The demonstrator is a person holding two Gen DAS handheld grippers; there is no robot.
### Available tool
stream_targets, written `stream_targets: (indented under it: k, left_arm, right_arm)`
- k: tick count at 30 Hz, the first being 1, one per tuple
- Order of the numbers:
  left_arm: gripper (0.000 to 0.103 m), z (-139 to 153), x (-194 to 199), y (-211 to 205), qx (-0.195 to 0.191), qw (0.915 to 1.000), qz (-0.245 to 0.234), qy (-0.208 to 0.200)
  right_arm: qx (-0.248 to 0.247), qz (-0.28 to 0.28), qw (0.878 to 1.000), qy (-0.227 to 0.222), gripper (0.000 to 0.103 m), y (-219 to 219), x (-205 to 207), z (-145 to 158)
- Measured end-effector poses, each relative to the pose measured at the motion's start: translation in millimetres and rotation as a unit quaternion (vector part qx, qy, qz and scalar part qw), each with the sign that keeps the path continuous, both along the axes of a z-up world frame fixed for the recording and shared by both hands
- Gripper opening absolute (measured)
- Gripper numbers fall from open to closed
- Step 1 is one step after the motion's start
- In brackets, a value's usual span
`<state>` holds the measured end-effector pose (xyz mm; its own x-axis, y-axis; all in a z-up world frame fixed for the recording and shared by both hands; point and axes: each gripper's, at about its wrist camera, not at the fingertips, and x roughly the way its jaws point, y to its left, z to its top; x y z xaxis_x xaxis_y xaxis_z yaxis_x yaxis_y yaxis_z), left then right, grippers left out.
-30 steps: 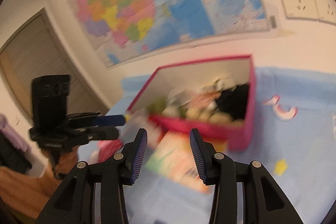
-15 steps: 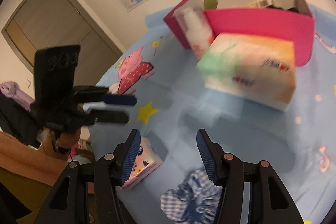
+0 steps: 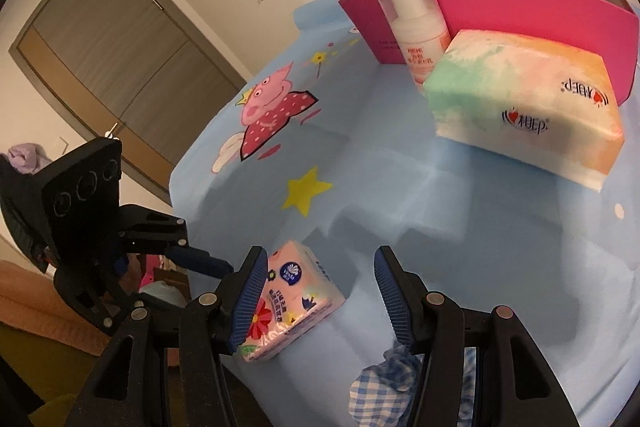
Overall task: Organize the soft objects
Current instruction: 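Move the right gripper to the blue checkered scrunchie, then grasp the blue checkered scrunchie with the right gripper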
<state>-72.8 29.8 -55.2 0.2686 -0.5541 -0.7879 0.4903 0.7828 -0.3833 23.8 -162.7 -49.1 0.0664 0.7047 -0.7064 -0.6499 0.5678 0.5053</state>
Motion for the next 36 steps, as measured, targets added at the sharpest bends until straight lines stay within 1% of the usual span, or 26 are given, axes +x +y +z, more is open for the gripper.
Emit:
stream_targets:
  k: [3, 5, 8, 10, 12, 16, 18, 21, 26, 28, 30, 31, 33, 35, 36]
  left_arm:
    - [0.045, 3, -1, -3, 0.003, 1.0000, 0.002, -0.008]
    - [0.045, 8, 1, -3, -0.006, 0.9999, -0.004, -0.015]
    - [0.045, 16, 6, -11, -0.023, 0.9992, -0.011, -0.030]
    - [0.045, 17, 14, -20, -0.037, 0.9987, -0.018, -0.029]
    - [0.045, 15, 23, -31, -0.038, 0.9986, -0.023, -0.028]
    - [0.045, 10, 38, -57, -0.038, 0.9981, -0.045, -0.021]
    - [0.045, 8, 43, -72, -0.038, 0.9968, -0.067, -0.019]
    - [0.045, 4, 50, -88, -0.031, 0.9957, -0.086, -0.010]
    - [0.045, -9, 60, -109, 0.008, 0.9958, -0.091, 0.005]
    - [0.045, -14, 66, -113, 0.013, 0.9958, -0.090, 0.014]
    - [0.045, -15, 68, -115, 0.011, 0.9958, -0.090, 0.014]
    - [0.045, -15, 69, -115, 0.009, 0.9958, -0.090, 0.014]
    - [0.045, -15, 71, -117, 0.007, 0.9958, -0.090, 0.016]
    - [0.045, -17, 75, -117, -0.001, 0.9956, -0.089, 0.027]
    - [0.042, -16, 78, -116, -0.005, 0.9956, -0.089, 0.030]
  right_arm:
    - [-0.002, -0.021, 1.000, -0.007, 0.057, -12, 0, 4]
    - [0.001, -0.052, 0.999, -0.013, 0.057, -31, 2, 9]
    - [-0.007, -0.088, 0.996, -0.022, 0.057, -56, 4, 12]
    - [-0.024, -0.111, 0.993, -0.018, 0.057, -75, 5, 9]
    - [-0.043, -0.121, 0.992, -0.012, 0.057, -82, 4, 1]
    - [-0.061, -0.123, 0.990, 0.001, 0.057, -88, -3, -12]
    - [-0.062, -0.120, 0.991, -0.003, 0.057, -89, -7, -12]
    - [-0.068, -0.115, 0.991, -0.009, 0.057, -91, -11, -10]
    - [-0.079, -0.098, 0.992, -0.027, 0.056, -82, -18, -11]
    - [-0.083, -0.095, 0.992, -0.031, 0.047, -81, -20, -11]
    - [-0.082, -0.093, 0.992, -0.024, 0.025, -80, -21, -13]
    - [-0.081, -0.093, 0.992, -0.024, 0.021, -80, -21, -14]
    - [-0.061, -0.095, 0.993, -0.020, 0.014, -83, -20, -11]
    - [-0.040, -0.102, 0.994, -0.024, 0.013, -87, -19, -3]
    - [-0.036, -0.104, 0.993, -0.029, 0.013, -87, -19, 1]
